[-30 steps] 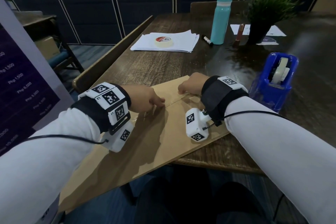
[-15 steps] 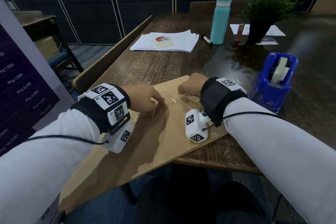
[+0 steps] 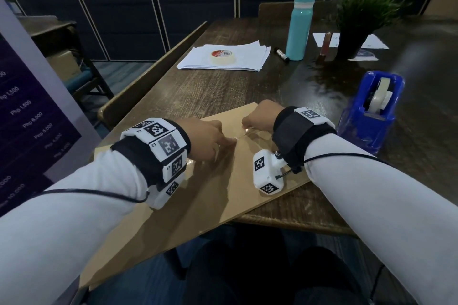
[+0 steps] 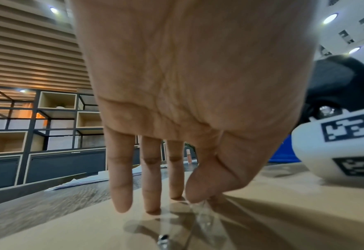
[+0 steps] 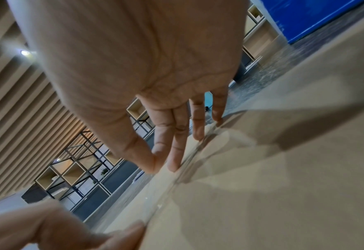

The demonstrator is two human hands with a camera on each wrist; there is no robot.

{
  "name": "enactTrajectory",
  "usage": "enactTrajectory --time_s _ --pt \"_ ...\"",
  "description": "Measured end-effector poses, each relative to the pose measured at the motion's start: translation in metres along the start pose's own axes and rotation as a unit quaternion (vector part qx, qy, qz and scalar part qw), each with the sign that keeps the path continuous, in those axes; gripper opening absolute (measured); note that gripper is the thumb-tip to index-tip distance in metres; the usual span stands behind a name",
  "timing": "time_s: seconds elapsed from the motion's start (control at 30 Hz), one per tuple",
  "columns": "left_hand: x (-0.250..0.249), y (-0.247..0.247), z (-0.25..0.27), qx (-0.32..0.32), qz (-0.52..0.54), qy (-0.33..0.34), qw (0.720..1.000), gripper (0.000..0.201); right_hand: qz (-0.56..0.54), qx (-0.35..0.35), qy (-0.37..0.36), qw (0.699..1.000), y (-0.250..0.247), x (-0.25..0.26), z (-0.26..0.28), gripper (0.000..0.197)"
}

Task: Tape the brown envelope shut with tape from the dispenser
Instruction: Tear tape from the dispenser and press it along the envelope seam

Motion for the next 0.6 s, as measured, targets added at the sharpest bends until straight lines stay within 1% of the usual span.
enactTrajectory --time_s 0.07,0.13,0.23,0.3,0.4,0.43,0.5,0.6 --pt "-0.001 -0.001 -0.001 0.007 -0.005 0.001 1.000 0.065 0.013 0.003 -0.001 1.000 0.001 0.000 -0.004 0.034" --pt "-0.002 -0.002 -0.001 0.016 -0.007 0.000 1.000 0.065 0.016 0.000 0.002 1.000 0.001 -0.001 -0.009 0.027" --pt "-0.004 -0.002 -0.001 0.018 -0.009 -0.002 1.000 0.064 0.001 0.001 0.009 1.000 0.002 -0.004 -0.014 0.039" --pt "-0.002 -0.001 -0.001 0.016 -0.006 -0.003 1.000 0.063 0.013 0.004 0.005 1.000 0.003 -0.005 -0.015 0.032" --pt "0.000 0.000 -0.002 0.016 -0.004 0.000 1.000 0.063 0.040 -0.002 0.008 0.999 0.003 -0.006 -0.018 0.047" --pt "0.000 0.000 -0.002 0.017 -0.002 0.001 1.000 0.063 0.047 -0.002 0.008 0.999 0.003 -0.006 -0.019 0.047" --pt "0.001 0.000 -0.003 0.019 0.003 0.002 1.000 0.064 0.058 -0.001 0.010 0.998 0.003 -0.004 -0.021 0.036" --pt "0.003 0.001 -0.004 0.018 0.005 0.000 1.000 0.064 0.076 0.004 0.015 0.997 0.003 -0.003 -0.023 0.036"
Point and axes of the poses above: each hand's wrist, its own z-axis away from the middle knuckle, its own y-axis out of the palm, x = y × z, the point moved 1 cm from there along -z, towards the middle knuckle, and after that the axes turned 8 degrees about y, right-handed, at the moved point
